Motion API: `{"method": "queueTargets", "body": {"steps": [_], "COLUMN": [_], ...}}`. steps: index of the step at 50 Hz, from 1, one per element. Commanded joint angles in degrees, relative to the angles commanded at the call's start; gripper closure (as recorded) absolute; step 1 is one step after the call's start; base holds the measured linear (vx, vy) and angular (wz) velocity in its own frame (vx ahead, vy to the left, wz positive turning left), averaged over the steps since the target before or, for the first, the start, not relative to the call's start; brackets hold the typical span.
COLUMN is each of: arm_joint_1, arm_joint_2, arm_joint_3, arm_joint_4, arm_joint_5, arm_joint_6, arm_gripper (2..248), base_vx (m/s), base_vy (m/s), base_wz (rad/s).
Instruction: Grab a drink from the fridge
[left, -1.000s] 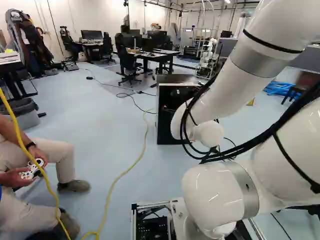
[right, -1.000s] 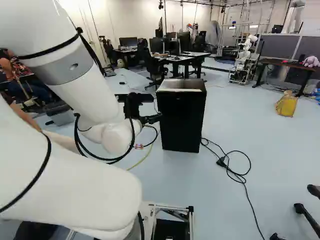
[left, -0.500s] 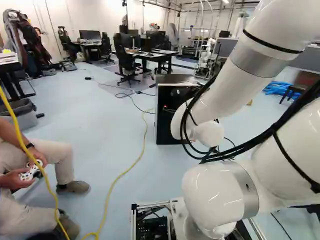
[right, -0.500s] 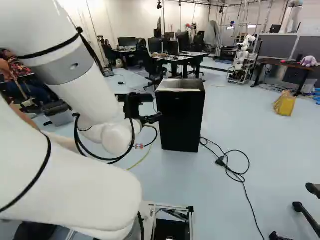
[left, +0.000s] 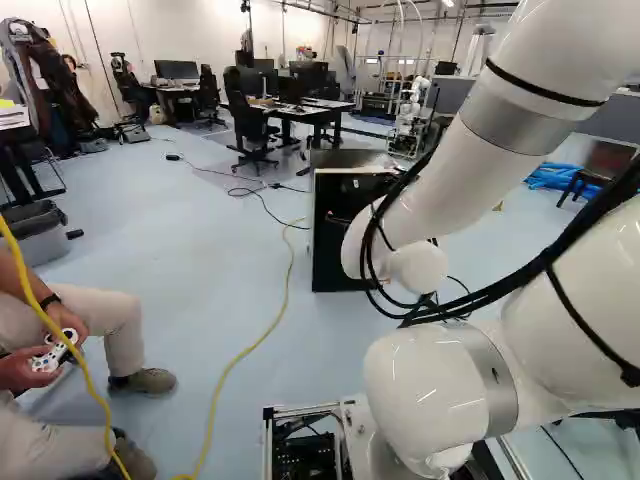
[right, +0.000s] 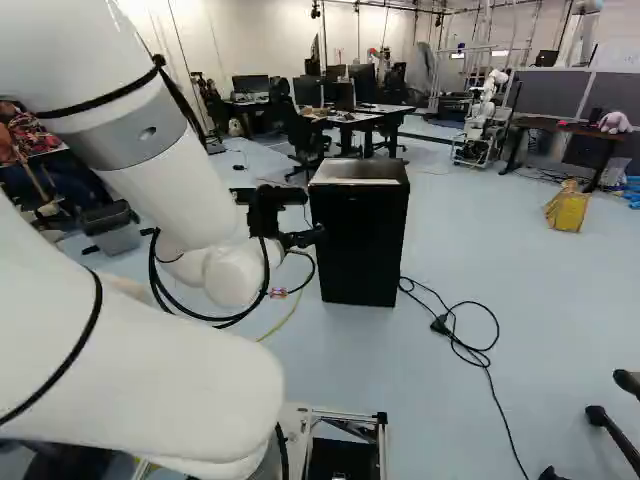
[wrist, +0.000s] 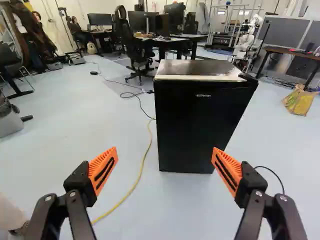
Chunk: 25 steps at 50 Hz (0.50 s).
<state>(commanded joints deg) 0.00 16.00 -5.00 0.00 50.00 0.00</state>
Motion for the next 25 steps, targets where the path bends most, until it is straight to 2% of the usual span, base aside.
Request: {"method": "queueTargets", "body": {"steps": [15,25], "arm_joint_1": [0.0,0.0], "arm_joint_2": [0.0,0.0], "arm_joint_3": [0.0,0.0], "arm_joint_4": [0.0,0.0], "arm_joint_5": [0.0,0.0], "arm_joint_6": [0.0,0.0], "arm_gripper": [3,3], "base_vx": [0.106,0.069], "base_vy": [0.001,0.031], "base_wz": [-0.022,-0.017]}}
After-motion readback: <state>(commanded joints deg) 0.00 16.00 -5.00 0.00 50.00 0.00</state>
